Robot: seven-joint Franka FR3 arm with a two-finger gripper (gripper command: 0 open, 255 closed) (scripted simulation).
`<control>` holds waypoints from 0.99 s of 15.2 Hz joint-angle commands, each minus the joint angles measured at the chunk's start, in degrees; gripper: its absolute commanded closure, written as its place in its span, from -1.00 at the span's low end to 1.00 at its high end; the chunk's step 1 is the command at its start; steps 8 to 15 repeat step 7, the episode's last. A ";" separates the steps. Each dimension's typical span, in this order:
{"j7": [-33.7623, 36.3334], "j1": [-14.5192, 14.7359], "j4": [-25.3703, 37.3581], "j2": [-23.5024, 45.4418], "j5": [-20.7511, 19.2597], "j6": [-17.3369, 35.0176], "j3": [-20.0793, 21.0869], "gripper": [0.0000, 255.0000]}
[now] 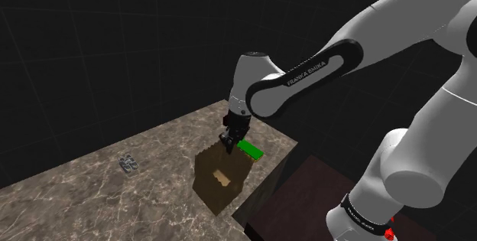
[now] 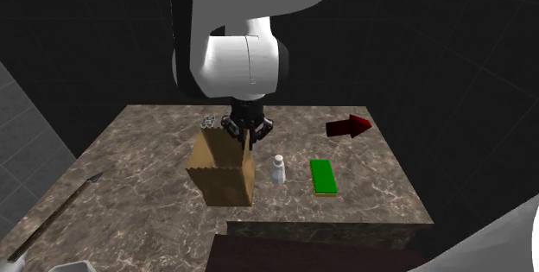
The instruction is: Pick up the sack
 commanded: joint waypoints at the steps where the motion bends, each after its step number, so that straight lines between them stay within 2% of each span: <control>1: -0.07 0.03 0.50 -1.19 0.22 -1.63 -0.05 1.00; 5: -0.22 0.06 1.60 -3.56 0.56 -5.07 -0.22 1.00; 15: -0.22 0.06 1.65 -3.64 0.57 -5.20 -0.23 1.00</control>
